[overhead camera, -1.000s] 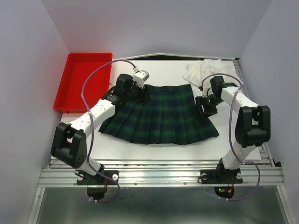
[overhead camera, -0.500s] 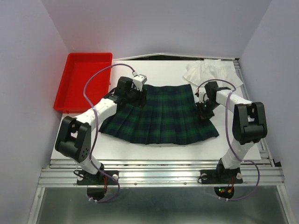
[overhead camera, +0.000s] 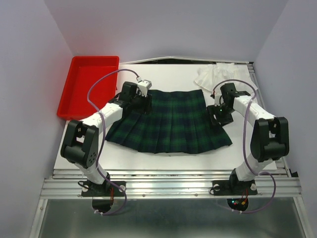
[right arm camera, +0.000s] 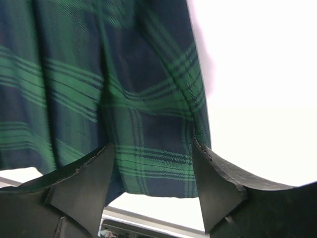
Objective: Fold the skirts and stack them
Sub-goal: Flatten the skirt out
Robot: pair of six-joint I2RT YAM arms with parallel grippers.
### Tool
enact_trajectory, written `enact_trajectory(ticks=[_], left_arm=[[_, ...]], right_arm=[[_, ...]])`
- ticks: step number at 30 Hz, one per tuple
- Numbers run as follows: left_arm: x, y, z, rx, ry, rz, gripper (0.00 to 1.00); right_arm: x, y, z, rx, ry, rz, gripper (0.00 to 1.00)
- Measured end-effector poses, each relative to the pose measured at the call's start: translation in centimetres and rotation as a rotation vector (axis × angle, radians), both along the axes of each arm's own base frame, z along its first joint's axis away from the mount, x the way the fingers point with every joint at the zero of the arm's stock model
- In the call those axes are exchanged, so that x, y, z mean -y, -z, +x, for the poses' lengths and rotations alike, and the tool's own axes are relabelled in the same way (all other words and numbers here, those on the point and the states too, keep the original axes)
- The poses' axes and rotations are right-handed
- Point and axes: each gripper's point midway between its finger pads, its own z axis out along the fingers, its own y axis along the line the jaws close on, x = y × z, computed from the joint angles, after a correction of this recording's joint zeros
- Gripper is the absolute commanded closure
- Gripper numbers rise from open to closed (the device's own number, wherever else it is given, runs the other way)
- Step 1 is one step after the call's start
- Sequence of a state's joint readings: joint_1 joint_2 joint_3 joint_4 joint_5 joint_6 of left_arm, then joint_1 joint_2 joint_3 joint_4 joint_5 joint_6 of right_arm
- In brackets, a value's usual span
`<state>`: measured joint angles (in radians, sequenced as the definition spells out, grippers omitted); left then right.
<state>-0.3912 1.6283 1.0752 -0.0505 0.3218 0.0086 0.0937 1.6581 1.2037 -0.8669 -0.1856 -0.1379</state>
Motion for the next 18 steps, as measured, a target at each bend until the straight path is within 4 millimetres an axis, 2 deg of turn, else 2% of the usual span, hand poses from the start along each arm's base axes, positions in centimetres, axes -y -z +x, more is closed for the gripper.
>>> enact_trajectory(ticks=[4,5,7,8,9,11,14,18], left_arm=[[0.1,0.0,-0.1,-0.003,0.004,-0.004,0.39],[0.1,0.0,-0.1,-0.003,0.005,-0.004,0.39],[0.1,0.2,-0.1,-0.007,0.005,-0.003,0.39],[0.1,0.4,-0.1,-0.012,0.004,-0.002,0.39],[0.1,0.5,-0.1,-0.014,0.004,-0.001,0.39],[0.1,0.8,-0.1,-0.025,-0.002,-0.003,0.39],[0.1,1.0,-0.1,-0.035,-0.007,-0.004,0.39],[0.1,1.3,-0.2,-0.043,-0.01,-0.004,0.39]], right_arm=[[0.3,2.6,-2.3,-0.093,0.002,-0.015,0.4],[0.4,3.3,-2.8,-0.114,0.001,-0.018,0.51],[0.6,4.4,-3.3,-0.144,-0.002,-0.027,0.65],[0.6,4.9,-3.5,-0.153,-0.004,-0.03,0.8],[0.8,5.1,-3.6,-0.159,0.0,-0.038,0.88],[0.8,5.1,-3.5,-0.157,-0.002,-0.038,0.97],[0.6,5.0,-3.5,-0.159,-0.002,-0.029,0.99],[0.2,3.7,-2.7,-0.14,-0.008,-0.006,0.99]])
